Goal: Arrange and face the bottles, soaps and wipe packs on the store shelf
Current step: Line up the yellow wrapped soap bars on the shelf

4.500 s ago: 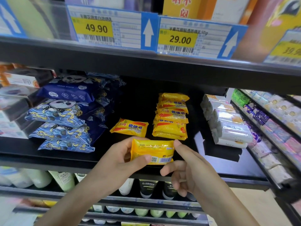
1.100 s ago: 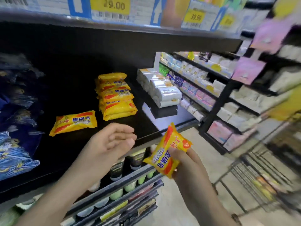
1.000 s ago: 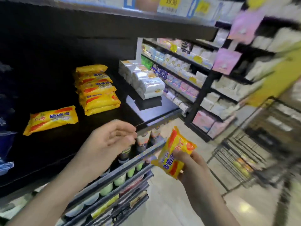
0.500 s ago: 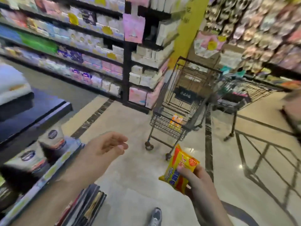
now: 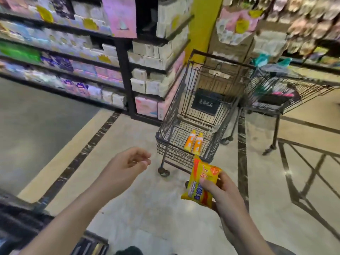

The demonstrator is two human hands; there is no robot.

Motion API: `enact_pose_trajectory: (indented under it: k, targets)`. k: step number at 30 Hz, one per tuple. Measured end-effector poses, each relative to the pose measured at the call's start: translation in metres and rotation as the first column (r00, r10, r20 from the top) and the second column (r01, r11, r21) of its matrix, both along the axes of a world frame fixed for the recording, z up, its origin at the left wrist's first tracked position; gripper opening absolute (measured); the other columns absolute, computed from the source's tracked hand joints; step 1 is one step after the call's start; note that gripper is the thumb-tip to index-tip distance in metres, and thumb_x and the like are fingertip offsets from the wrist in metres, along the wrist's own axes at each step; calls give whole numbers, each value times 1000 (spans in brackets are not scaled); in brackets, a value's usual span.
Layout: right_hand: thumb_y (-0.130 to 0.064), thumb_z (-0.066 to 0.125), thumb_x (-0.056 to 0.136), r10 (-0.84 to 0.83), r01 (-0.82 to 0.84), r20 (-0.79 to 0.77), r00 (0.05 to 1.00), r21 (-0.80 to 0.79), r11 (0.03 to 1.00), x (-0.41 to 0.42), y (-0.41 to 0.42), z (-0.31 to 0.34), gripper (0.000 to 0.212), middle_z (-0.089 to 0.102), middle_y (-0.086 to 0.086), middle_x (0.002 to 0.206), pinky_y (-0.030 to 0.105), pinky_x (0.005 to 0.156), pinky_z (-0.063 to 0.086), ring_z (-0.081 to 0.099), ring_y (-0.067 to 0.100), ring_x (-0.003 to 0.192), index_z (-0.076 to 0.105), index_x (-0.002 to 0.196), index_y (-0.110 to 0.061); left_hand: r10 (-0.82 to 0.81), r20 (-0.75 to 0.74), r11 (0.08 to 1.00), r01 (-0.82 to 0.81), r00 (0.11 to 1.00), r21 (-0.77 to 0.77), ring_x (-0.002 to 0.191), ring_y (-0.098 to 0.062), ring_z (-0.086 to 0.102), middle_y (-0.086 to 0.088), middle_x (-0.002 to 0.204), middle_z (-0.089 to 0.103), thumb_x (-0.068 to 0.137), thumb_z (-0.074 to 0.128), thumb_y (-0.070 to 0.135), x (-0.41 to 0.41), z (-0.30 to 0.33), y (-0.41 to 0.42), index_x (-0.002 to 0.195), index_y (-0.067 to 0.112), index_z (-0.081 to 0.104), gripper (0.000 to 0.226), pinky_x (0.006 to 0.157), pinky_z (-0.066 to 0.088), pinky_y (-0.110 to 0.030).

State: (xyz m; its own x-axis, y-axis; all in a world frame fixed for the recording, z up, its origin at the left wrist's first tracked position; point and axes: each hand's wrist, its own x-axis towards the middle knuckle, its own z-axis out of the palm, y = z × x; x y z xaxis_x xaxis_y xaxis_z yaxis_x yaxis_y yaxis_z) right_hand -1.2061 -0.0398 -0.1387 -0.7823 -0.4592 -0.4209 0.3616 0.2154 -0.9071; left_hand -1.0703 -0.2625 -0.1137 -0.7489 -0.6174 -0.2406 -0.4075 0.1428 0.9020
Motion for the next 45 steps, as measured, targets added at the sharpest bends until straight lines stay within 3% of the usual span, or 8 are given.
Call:
enact_pose_trajectory:
  k: [6, 16, 23, 27, 31, 35, 38, 45]
  targets:
    - [-17, 76, 90, -24, 22, 50, 998, 39, 999, -96, -66, -38, 31, 77, -1, 106, 40, 80, 64, 77, 21, 92, 66, 118, -26, 13, 130, 1000, -14, 991, 5, 94, -19, 70, 1, 100, 76, 97, 63, 10, -108, -42, -75, 106, 27, 68, 19, 78, 52, -31]
    - [-23, 76, 92, -131, 90, 174, 976, 224, 970, -234, -184, -139, 31, 73, -1, 116, 51, 94, 59, 73, 24, 104, 62, 119, -30, -99, 305, 993, 113, 947, -28, 106, -18, 62, 4, 123, 60, 98, 63, 22, -302, -127, -208, 128, 26, 58, 31, 70, 46, -24]
    - [-48, 80, 77, -114, 64, 90, 989, 432, 900, -311, -258, -252, 41, 72, -6, 109, 52, 85, 61, 74, 24, 95, 61, 111, -35, -85, 404, 996, 87, 911, 13, 141, -21, 45, -3, 157, 44, 98, 66, 35, -407, -216, -276, 155, 23, 37, 65, 115, 38, -36]
    - [-34, 81, 85, -176, 77, 163, 971, 482, 873, -349, -298, -339, 53, 72, 1, 111, 44, 85, 61, 72, 25, 98, 54, 130, -26, -208, 486, 978, 173, 849, 116, 132, -11, 49, 3, 156, 45, 96, 66, 49, -449, -257, -298, 157, 29, 33, 72, 106, 39, -29]
    - [-40, 80, 86, -184, 49, 238, 954, 481, 875, -370, -333, -412, 47, 73, 4, 104, 36, 75, 60, 68, 20, 85, 59, 124, -23, -211, 481, 973, 230, 851, 18, 80, -4, 57, 14, 99, 59, 105, 53, 29, -462, -289, -293, 123, 33, 47, 20, 62, 41, -17]
    - [-29, 76, 92, -162, -16, 293, 942, 523, 852, -378, -360, -458, 42, 68, 3, 108, 37, 88, 56, 66, 23, 97, 58, 128, -19, -166, 387, 957, 242, 907, -157, 66, -8, 50, 16, 95, 58, 109, 38, 24, -450, -310, -287, 143, 38, 40, 37, 67, 40, -28]
    - [-36, 77, 89, -153, -48, 296, 943, 574, 818, -376, -370, -480, 50, 72, 3, 116, 44, 94, 58, 69, 26, 103, 58, 134, -24, -181, 365, 958, 248, 913, -146, 73, -3, 54, 23, 121, 59, 110, 36, 29, -444, -314, -286, 149, 48, 31, 44, 72, 39, -23]
    - [-38, 69, 96, -89, -120, 272, 958, 664, 738, -373, -366, -492, 49, 67, 7, 118, 35, 86, 53, 62, 24, 100, 53, 137, -16, -227, 400, 944, 302, 888, -135, 95, 1, 63, 24, 119, 62, 110, 39, 37, -440, -315, -296, 151, 54, 30, 45, 76, 40, -8]
